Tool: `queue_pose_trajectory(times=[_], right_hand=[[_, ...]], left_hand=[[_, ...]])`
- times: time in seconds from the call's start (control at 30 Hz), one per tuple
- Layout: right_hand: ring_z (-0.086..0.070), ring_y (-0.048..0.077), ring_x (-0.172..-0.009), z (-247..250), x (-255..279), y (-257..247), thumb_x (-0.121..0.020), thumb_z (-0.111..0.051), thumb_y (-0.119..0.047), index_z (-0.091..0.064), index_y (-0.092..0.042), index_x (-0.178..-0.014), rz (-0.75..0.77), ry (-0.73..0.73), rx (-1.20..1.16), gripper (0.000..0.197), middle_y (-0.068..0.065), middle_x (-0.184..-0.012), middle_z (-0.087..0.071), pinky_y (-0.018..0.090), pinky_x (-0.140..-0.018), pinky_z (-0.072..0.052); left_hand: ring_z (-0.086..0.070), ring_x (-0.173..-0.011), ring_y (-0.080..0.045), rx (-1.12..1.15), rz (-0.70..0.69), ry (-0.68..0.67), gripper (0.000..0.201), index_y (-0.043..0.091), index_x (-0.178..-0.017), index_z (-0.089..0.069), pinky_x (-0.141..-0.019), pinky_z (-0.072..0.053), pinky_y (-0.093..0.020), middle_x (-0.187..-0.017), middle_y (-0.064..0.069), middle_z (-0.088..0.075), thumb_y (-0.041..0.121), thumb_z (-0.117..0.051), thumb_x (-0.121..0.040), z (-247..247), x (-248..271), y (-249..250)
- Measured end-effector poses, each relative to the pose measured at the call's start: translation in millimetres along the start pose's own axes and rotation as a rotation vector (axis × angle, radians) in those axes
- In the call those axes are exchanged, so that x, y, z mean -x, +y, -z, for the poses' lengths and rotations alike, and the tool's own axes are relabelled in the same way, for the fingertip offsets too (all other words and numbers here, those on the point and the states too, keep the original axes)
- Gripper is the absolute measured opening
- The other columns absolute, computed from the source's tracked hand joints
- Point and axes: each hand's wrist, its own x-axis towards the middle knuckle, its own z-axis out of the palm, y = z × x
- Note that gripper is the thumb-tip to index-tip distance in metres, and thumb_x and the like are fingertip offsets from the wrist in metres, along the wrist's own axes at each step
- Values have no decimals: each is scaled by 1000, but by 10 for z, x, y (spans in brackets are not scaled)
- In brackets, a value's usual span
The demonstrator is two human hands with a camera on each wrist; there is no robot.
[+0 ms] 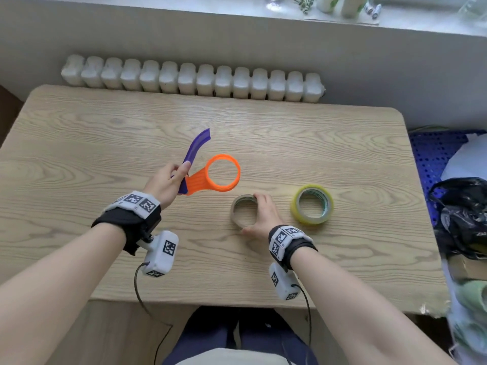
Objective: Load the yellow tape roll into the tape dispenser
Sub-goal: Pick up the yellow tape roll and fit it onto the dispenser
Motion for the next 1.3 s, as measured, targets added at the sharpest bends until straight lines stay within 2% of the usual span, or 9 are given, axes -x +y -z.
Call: queue_pose_trajectory(times=[0.07, 0.17, 0.3, 0.43, 0.57, 0.7, 0.97, 1.17, 1.3], right_hand=[[-30, 22, -136, -4, -4, 4, -55, -86, -34, -23, -11, -143, 6, -6, -38, 110, 6, -143, -31, 34, -113, -26], [-23, 22, -139, 52, 19, 58, -55, -84, -44, -20, -13, -145, 2, 44, -93, 115, 7, -146, -28, 35, -115, -21], [-20, 23, -140, 331, 62, 315, -66, -75, -51, -23, -14, -144, -27, 224, -21, 101, 8, -150, -24, 35, -117, -15], [-10, 27, -144, 583, 94, 662, -65, -77, -47, -18, -18, -146, -206, 271, 84, 104, 11, -155, -11, 39, -118, -9], [-3, 27, -145, 667, 118, 888, -61, -82, -41, -12, -21, -147, -316, 233, 47, 112, 12, -156, -3, 40, -118, -9], [-7, 28, -144, 700, 80, 951, -58, -85, -35, -14, -19, -146, -321, 209, -13, 115, 13, -155, -6, 40, -116, -16], [-28, 28, -132, 950, 9, 786, -53, -85, -36, -26, -12, -140, -215, 316, -83, 108, 11, -141, -31, 40, -109, -28], [-34, 25, -124, 1448, -18, 336, -53, -84, -41, -33, -14, -136, 9, 463, -158, 101, 8, -132, -40, 34, -106, -28], [-35, 21, -121, 1702, 55, -66, -57, -83, -42, -32, -16, -137, 154, 466, -174, 99, 6, -130, -41, 32, -105, -30]], left_hand=[[-62, -74, -25, -28, -13, -21, 45, 20, -81, -57, -86, -49, -44, -68, 3, -63, 61, -40, -85, -49, -16, 8], [-61, -75, -23, -89, -22, -50, 53, 26, -76, -55, -81, -46, -39, -67, 7, -64, 73, -33, -74, -132, -44, 49], [-55, -66, -16, -90, -60, -80, 39, 14, -85, -57, -67, -42, -29, -66, 5, -60, 48, -38, -94, -299, -68, 202], [-58, -69, -20, -135, -97, -116, 42, 25, -78, -56, -77, -45, -39, -67, 6, -63, 60, -35, -88, -458, -130, 231], [-58, -66, -21, -104, -105, -158, 49, 16, -80, -60, -79, -47, -40, -67, -1, -65, 58, -35, -89, -576, -132, 310], [-64, -69, -27, -37, -99, -161, 30, 27, -82, -56, -79, -52, -44, -72, -8, -66, 51, -40, -92, -612, -113, 355], [-67, -69, -29, -32, -96, -141, 25, 32, -79, -51, -83, -51, -51, -69, -4, -66, 52, -41, -90, -549, -123, 482], [-60, -68, -29, -50, -104, -80, 34, 18, -98, -56, -80, -49, -46, -64, -4, -60, 48, -44, -91, -460, -179, 643], [-61, -75, -32, -59, -140, -29, 36, 12, -106, -56, -80, -48, -43, -69, -7, -61, 43, -44, -93, -387, -174, 872]])
